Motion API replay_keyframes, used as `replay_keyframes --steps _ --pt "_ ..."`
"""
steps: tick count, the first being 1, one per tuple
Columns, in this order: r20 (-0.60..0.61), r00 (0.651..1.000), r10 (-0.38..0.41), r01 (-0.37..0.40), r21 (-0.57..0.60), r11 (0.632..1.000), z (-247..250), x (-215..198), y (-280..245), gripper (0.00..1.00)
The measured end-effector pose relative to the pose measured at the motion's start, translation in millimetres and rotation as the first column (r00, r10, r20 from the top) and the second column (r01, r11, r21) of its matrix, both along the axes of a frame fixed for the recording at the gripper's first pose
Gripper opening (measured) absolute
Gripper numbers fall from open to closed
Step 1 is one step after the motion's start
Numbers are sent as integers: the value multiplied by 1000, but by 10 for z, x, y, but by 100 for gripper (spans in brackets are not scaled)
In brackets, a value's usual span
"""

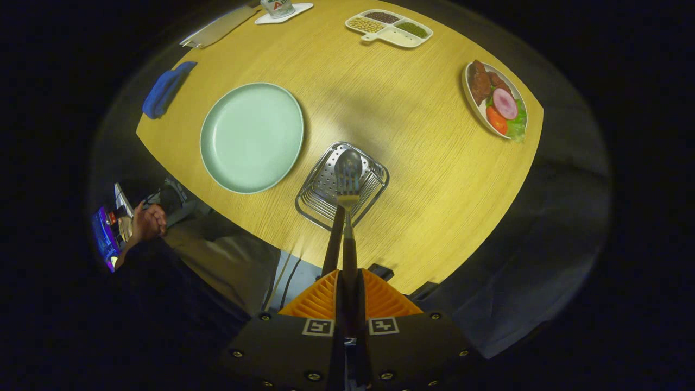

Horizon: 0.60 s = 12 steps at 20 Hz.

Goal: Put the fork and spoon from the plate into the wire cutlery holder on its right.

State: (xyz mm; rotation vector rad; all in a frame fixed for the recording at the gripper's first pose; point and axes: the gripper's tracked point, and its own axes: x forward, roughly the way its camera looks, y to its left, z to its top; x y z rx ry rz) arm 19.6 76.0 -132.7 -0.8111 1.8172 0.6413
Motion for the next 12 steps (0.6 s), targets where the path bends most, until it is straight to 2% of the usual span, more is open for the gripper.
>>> replay_keyframes --steps 6,12 --pt "-44 997 65 -68 -76 995 -107 15 79 9" --pt "-41 999 31 -35 -87 996 -204 123 157 9"
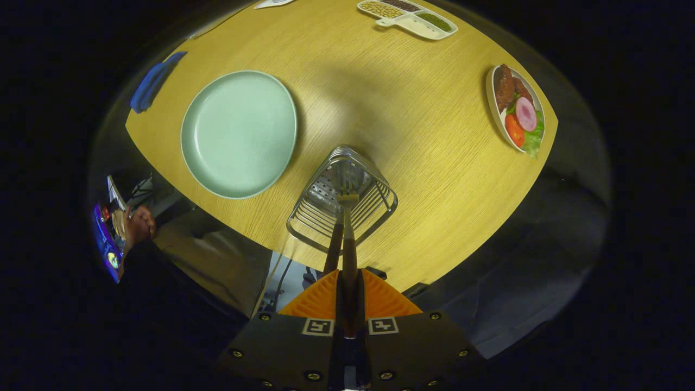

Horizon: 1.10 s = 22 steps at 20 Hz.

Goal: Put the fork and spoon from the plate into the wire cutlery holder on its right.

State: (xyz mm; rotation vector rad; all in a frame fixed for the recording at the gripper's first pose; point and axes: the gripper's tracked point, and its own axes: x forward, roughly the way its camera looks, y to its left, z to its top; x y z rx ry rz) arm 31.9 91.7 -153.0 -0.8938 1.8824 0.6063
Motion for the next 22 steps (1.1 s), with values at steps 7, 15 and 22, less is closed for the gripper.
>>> replay_keyframes --steps 7,15,22 --pt "111 992 -65 55 97 994 209 129 110 38" --pt "322 898 -300 140 437 888 687 -104 469 38" --pt "513 613 -601 19 751 660 1114 -155 765 45"
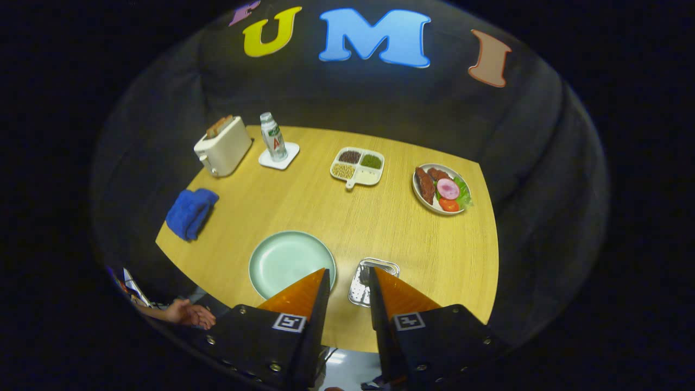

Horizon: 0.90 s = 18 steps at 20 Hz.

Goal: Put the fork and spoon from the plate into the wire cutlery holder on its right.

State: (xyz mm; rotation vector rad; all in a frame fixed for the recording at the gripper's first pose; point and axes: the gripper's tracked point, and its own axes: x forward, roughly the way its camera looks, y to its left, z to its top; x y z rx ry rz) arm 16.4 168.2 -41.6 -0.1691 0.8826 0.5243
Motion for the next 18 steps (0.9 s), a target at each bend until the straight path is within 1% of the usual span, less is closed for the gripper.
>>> replay_keyframes --steps 1,2,3,4,5,6,8,9,10,11,13,15,18 --pt "52 999 -13 11 37 999 20 -66 48 55" --pt "118 992 -49 40 77 996 61 -81 70 55" --pt "192 977 -96 73 123 990 135 -95 63 56" --pt "285 946 -154 109 170 979 277 -68 45 61" --pt "391 894 -217 141 213 967 419 19 51 74" --pt "478 841 -254 160 230 960 584 44 -9 76" --pt "589 758 -281 157 252 955 916 -69 -81 86" --pt "632 716 -297 159 267 951 1091 -124 -142 89" --pt "655 687 -314 163 282 945 1221 -169 -210 88" --pt "672 664 -328 163 298 940 1317 -219 -243 91" --pt "683 640 -351 164 325 931 1419 -270 -299 92" --pt "690 622 -370 162 348 923 1547 -368 -373 96" --pt "679 631 -376 148 370 917 1514 -328 -418 96"
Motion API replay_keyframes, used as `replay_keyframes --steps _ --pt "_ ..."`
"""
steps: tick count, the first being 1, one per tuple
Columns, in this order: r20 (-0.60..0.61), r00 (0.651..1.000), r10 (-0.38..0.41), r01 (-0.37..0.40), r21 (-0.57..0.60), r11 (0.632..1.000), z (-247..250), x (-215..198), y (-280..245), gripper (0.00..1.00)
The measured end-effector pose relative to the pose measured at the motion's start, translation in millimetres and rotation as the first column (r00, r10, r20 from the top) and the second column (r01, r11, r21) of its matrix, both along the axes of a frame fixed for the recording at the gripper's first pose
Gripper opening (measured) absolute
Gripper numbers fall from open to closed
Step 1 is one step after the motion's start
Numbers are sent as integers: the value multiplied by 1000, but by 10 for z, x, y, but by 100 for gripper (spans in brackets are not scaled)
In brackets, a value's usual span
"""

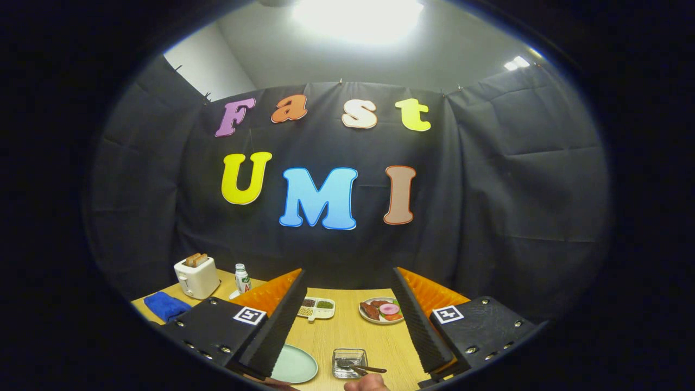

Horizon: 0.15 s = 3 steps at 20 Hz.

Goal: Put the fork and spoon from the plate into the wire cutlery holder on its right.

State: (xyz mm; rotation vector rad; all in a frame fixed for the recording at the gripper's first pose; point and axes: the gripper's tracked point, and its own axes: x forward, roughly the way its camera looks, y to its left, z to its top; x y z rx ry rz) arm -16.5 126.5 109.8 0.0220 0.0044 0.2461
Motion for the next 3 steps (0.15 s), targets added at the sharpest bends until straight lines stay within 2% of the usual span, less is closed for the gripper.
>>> replay_keyframes --steps 3 --pt "18 1000 5 -5 1 1000 13 31 -120 96"
